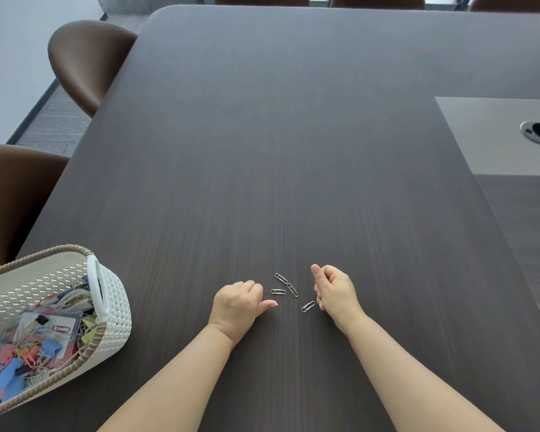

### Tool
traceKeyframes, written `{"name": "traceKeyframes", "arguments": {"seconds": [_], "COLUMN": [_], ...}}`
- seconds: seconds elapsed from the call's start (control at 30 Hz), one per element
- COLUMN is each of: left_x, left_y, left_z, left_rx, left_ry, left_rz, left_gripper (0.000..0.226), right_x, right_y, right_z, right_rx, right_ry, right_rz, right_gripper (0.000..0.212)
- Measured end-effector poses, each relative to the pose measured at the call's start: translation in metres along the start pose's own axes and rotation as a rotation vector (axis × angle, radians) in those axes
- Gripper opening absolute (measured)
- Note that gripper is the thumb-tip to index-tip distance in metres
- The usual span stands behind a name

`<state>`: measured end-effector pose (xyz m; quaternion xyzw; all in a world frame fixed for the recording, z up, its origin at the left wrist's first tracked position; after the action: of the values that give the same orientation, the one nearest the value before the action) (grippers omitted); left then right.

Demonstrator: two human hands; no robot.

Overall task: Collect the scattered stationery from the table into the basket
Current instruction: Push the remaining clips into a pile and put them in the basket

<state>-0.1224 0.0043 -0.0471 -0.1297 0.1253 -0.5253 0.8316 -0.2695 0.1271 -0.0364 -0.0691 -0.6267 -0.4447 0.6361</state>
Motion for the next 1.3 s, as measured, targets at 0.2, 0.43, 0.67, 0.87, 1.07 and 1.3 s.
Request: {"name": "traceKeyframes", "arguments": {"seconds": [0.2, 0.43, 0.67, 0.87, 1.07, 1.3], "left_x": [0.003, 0.003, -0.004, -0.020, -0.026, -0.026], "left_y": [0.000, -0.012, -0.014, -0.018, -0.019, -0.018], "left_z": [0.002, 0.010, 0.013, 0.021, 0.016, 0.017], "left_rx": [0.117, 0.437, 0.592, 0.575, 0.643, 0.740], "left_ry": [0.128, 0.785, 0.668, 0.285, 0.188, 0.295], "left_rz": [0.047, 0.465, 0.463, 0.247, 0.249, 0.337], "left_gripper": [0.067, 0.041, 0.025, 0.027, 0.026, 0.019], "right_x": [0.002, -0.002, 0.002, -0.002, 0.006, 0.006], "right_y": [0.009, 0.017, 0.024, 0.029, 0.023, 0.029], "right_z": [0.009, 0.020, 0.024, 0.018, 0.008, 0.004], "right_rx": [0.049, 0.085, 0.101, 0.235, 0.279, 0.299], "right_ry": [0.111, -0.264, 0.660, 0.925, 1.028, 1.000], "right_rz": [-0.003, -0.202, 0.104, 0.289, 0.241, 0.140], "right_gripper": [0.026, 0.044, 0.044, 0.022, 0.015, 0.014]}}
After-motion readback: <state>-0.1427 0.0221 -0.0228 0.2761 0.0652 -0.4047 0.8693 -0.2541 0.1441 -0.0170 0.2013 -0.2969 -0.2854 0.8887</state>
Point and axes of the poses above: each hand's wrist, its own y-axis away from the middle knuckle, its own z-axis out of the back of the hand, x = y × z, the point moved 3 cm from there along -y, towards the middle knuckle, and after that the axes turned 2 degrees about x, right-handed, at the moved point
